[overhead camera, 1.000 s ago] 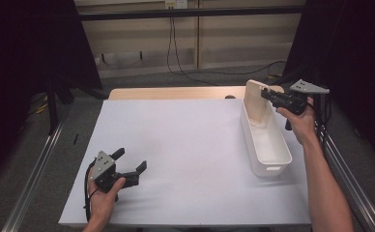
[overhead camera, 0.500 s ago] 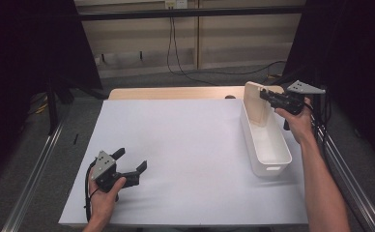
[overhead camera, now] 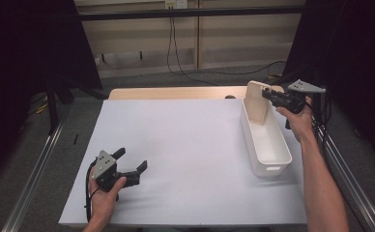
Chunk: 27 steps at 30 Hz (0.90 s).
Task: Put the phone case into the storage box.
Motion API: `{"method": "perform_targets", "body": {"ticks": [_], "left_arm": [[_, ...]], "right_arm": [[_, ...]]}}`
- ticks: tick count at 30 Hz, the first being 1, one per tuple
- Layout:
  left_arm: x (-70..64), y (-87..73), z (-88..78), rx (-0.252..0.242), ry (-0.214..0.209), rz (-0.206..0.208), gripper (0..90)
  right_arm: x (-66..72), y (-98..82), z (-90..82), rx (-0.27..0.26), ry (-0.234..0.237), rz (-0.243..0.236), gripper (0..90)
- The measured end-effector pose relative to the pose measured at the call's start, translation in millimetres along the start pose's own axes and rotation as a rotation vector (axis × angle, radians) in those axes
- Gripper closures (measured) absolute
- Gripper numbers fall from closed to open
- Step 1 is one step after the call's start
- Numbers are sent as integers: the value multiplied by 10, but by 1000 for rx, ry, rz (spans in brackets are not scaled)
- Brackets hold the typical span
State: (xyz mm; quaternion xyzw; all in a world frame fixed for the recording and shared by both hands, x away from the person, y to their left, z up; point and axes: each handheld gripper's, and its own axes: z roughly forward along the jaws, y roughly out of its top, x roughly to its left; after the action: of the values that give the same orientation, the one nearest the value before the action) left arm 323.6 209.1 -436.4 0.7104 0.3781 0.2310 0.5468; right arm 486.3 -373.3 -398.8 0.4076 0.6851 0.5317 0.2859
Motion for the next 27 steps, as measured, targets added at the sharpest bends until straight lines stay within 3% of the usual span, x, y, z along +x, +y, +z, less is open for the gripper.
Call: {"method": "perform_targets", "body": {"ticks": [14,27], "left_arm": [[2,-2,3,3,0,-4,49],[11,-5,2,6,3,-7,49]], "right_arm": [[-50,-1,60,13,-52,-11,764],[-72,31,157,15,-77,10,710]]}}
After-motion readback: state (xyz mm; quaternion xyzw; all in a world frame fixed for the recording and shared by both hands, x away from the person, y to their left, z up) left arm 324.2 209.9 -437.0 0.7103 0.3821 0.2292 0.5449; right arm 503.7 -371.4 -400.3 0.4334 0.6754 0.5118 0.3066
